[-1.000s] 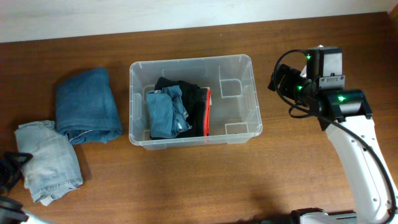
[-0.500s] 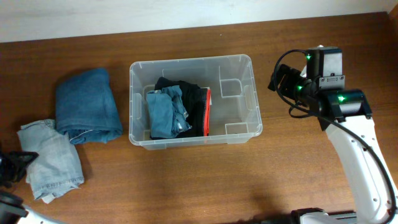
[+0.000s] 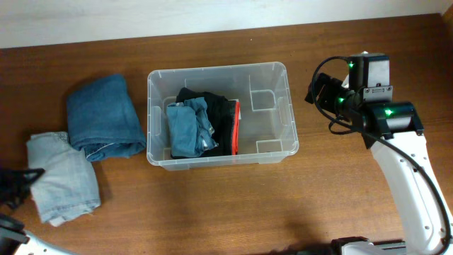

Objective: Pack container
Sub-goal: 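Reach the left gripper to the light-wash jeans and grasp them, then carry the light-wash jeans into the bin and release them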

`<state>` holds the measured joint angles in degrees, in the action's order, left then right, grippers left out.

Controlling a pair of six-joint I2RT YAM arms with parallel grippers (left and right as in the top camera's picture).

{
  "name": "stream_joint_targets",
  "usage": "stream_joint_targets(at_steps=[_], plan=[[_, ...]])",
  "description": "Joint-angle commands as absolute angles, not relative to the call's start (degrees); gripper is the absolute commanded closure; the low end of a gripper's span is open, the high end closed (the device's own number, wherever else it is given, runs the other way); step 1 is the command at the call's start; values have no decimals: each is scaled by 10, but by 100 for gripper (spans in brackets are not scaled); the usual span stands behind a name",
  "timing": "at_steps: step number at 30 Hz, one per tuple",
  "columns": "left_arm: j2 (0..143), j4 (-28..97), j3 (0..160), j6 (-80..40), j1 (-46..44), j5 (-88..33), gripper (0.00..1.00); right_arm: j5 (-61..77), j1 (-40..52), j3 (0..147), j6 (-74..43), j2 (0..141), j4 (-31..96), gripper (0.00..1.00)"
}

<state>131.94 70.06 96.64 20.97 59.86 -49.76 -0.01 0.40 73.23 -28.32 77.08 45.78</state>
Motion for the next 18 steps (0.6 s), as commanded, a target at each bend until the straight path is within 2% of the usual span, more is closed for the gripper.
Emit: stream_joint_targets(at_steps=[1,7,12,18], plan=[[1257,747,1068,203,583,-593,100,-9,0,744,-281,767,456,2],[1163,824,1189,202,550,-649,100,-9,0,744,-281,767,456,2],[1070,814,1197,151,481,-750,100,-9,0,744,-281,767,456,1],[1026,797,1197,96,353,-759,100,-9,0,744,-281,767,456,2]])
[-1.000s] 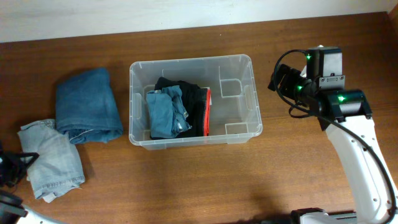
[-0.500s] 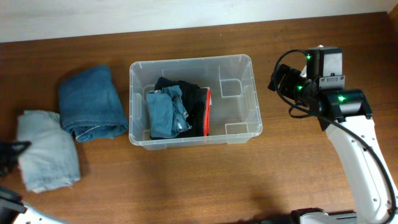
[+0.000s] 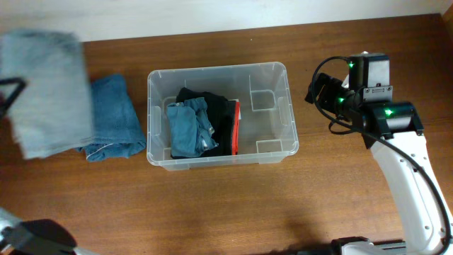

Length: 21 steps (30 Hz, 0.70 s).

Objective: Pack container
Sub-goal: 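Carry the light-wash jeans into the bin and release them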

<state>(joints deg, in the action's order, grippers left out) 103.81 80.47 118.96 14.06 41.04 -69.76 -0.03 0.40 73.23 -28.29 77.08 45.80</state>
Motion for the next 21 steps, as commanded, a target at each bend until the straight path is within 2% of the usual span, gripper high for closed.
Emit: stream_joint_targets(at_steps=[1,5,12,15,17,21], plan=[[1026,791,1197,91,311,-758,100,-9,0,744,-281,767,456,1],[1028,726,1196,28,185,-727,100,-9,0,744,-281,767,456,2],[1028,561,1196,-155,-13,-509,100,-9,0,744,-281,767,456,2],[1030,535,1195,-222,-75,-422,100,-9,0,744,-281,767,456,2],[1035,505,1183,-313,-134,-321,100,-9,0,744,-281,767,456,2],[1051,473,1161,-360,-178,-301,100,-9,0,744,-281,767,456,2]])
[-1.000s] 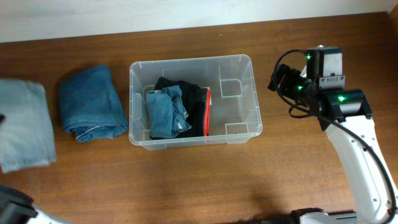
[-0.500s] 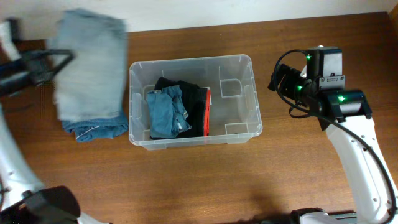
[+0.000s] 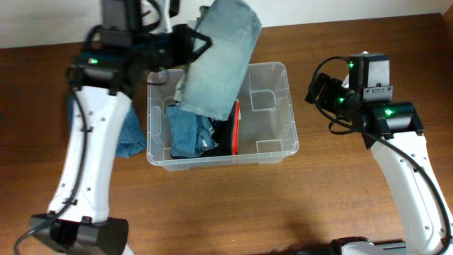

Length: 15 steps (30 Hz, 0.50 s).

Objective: Pack container
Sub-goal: 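Carry the light-wash jeans into the bin and release them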

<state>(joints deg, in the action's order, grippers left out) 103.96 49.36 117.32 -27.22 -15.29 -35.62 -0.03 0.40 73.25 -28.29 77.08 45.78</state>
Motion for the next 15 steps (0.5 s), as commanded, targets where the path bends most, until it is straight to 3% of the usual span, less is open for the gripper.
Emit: stream_joint_targets(at_steps=[1,15], plan=[[1058,466,1149,-381,-191,-294,100,-9,0,744,-281,767,456,2],[1092,262,959,-558,-292,-263,99,-9,0,744,-281,767,456,2]])
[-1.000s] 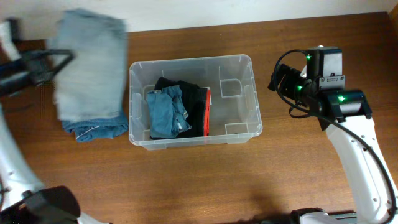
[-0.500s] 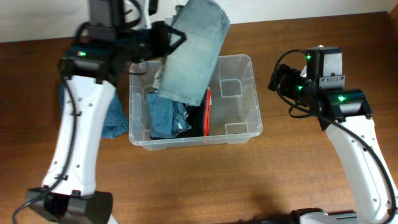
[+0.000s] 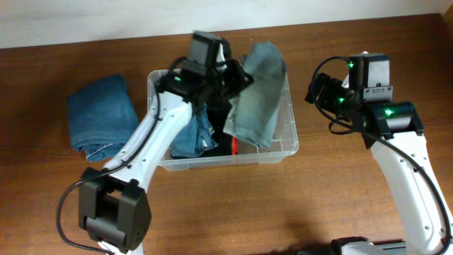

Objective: Pack container
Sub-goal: 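Carry the light-wash jeans into the bin and release them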

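Note:
A clear plastic container (image 3: 286,71) stands mid-table, holding folded blue denim (image 3: 190,136) and a black garment with a red edge (image 3: 225,117). My left gripper (image 3: 244,78) reaches over the container and is shut on pale light-blue jeans (image 3: 256,95), which hang over the container's right half. A darker folded pair of jeans (image 3: 102,117) lies on the table to the left. My right gripper (image 3: 315,91) hovers just right of the container; its fingers are hard to make out.
The wooden table (image 3: 212,205) spreads around the container. The right arm's body (image 3: 407,163) runs along the right side toward the front edge. A pale wall borders the far edge.
My left gripper, holding the light-blue jeans, has moved from over the container's left-centre to over its right half, lower down. The right arm has not moved.
The light-blue jeans first lay at the far left of the table with my left gripper by them. They were then lifted at the far left, then carried above the container, and now hang over its right half. The right arm stayed still throughout.

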`<state>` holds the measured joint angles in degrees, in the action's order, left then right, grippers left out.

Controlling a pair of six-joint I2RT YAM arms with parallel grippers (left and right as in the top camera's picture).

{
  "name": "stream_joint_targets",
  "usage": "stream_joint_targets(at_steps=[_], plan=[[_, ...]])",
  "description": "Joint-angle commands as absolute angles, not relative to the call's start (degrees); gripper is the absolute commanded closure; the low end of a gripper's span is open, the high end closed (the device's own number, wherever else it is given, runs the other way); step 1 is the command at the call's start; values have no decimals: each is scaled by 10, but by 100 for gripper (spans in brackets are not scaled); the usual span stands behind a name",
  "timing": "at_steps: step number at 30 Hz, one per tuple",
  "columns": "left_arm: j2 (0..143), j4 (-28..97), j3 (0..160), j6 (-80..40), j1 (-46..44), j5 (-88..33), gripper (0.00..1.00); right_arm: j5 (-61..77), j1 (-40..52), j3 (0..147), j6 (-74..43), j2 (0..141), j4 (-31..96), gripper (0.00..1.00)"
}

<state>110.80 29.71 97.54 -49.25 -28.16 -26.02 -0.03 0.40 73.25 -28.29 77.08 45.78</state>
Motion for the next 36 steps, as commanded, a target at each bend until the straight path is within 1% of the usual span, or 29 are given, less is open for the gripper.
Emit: stream_joint_targets(at_steps=[1,7,10,18,20,22,25,27,29,30,31,33,36], plan=[[1092,261,949,-567,-294,-251,100,-9,0,744,-281,767,456,2],[1092,261,881,-634,-296,-212,100,-9,0,744,-281,767,456,2],[1092,256,846,-639,-296,-197,100,-9,0,744,-281,767,456,2],[1098,147,769,-638,-296,-178,100,-9,0,744,-281,767,456,2],[1098,116,767,-638,-296,-195,100,-9,0,744,-281,767,456,2],[1098,63,767,-633,-294,-237,99,-9,0,744,-281,767,456,2],[1095,-4,770,-632,-286,-289,86,-9,0,744,-281,767,456,2],[1089,-25,780,-610,-277,-319,79,-9,0,744,-281,767,456,2],[1077,-21,797,-569,-268,-337,66,-9,0,744,-281,767,456,2],[1067,-6,805,-548,-263,-336,62,-9,0,744,-281,767,456,2],[1059,6,810,-535,-261,-333,60,-9,0,744,-281,767,456,2],[1037,42,818,-512,-258,-314,50,-9,0,744,-281,767,456,2],[1019,80,818,-499,-256,-290,48,-9,0,744,-281,767,456,2]])
